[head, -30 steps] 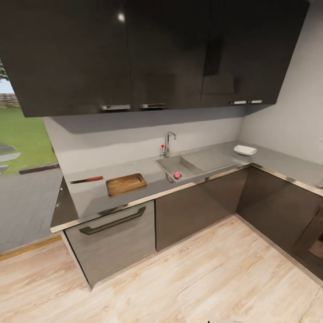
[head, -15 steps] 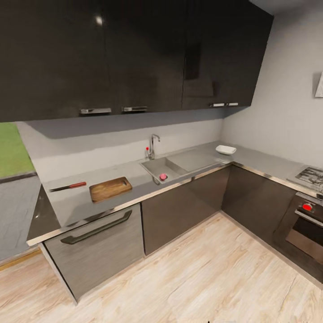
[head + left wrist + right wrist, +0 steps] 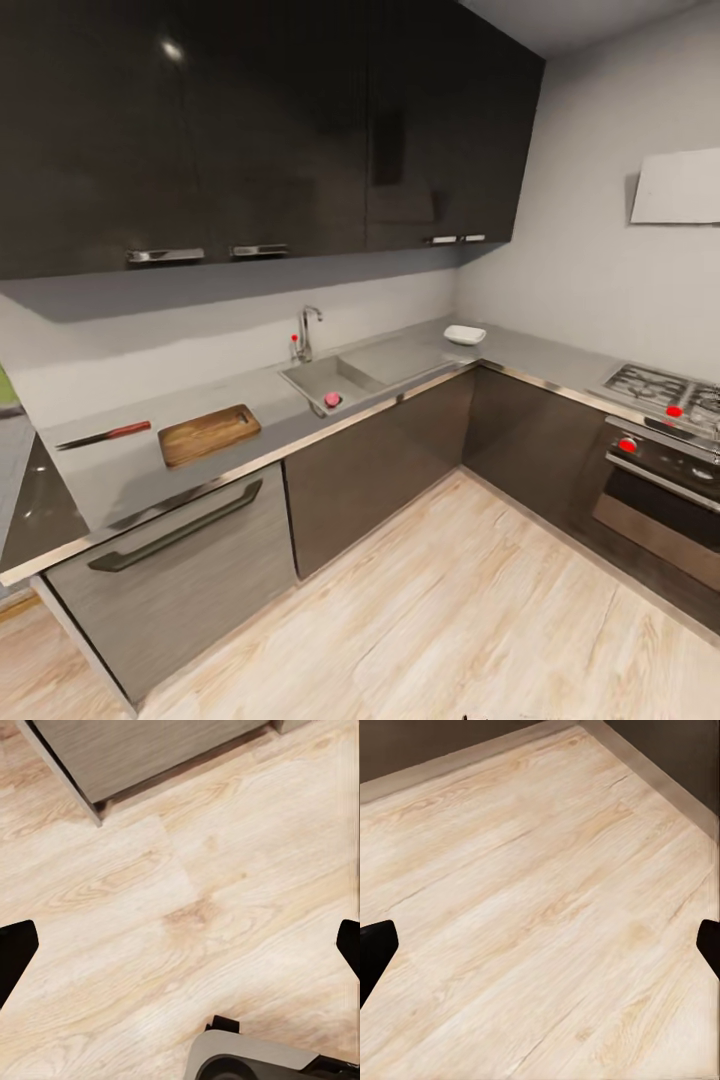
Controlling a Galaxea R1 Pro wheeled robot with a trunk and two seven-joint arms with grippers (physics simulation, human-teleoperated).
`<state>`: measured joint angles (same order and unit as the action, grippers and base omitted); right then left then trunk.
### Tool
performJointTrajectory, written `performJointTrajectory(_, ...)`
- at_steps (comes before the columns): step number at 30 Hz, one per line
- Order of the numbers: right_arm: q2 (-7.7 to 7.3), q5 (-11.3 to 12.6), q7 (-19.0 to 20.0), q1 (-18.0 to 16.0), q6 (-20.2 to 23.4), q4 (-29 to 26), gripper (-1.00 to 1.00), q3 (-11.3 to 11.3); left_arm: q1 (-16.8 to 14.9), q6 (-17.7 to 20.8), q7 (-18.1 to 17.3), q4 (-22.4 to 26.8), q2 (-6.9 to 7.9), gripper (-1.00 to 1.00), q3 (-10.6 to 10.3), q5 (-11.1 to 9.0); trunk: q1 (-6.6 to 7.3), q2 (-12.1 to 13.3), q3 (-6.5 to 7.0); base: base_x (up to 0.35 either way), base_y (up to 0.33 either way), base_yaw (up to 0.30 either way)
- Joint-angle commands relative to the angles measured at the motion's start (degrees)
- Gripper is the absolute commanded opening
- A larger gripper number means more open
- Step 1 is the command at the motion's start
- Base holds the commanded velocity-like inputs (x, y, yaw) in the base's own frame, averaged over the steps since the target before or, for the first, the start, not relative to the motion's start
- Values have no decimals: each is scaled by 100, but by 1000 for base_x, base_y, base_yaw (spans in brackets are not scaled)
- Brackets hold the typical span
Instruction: In the kitchen, take the Vidalia onion out of the sink, dice it on the chopping board with the paring knife, put the diced onion into the bowl on the countertop, then place both the paring knife and the chopping board into the sink.
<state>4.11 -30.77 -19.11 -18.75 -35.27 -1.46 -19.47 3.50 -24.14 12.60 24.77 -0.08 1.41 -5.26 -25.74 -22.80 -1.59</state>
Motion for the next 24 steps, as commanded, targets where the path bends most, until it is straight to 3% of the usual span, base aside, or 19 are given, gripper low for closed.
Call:
performJointTrajectory(1, 2, -60, -40, -6, -7, 6, 100, -30, 2, -12, -12, 10, -1, 100, -1, -54, -4, -12, -5, 0, 0, -231)
performJointTrajectory(8, 2, -60, -40, -6, 1, 6, 100, -30, 2, -12, -12, 10, -1, 100, -1, -54, -4, -12, 32, 0, 0, -182)
performJointTrajectory(15, 2, -60, -40, -6, 2, 6, 100, -30, 2, -7, -12, 9, -1, 100, -1, -54, -4, -12, 36, 28, -27, -23)
performJointTrajectory(24, 10, -60, -40, -6, 6, 11, 100, -22, 2, -3, -12, -7, -1, 100, -1, -37, -4, -12, 36, 175, -129, -1)
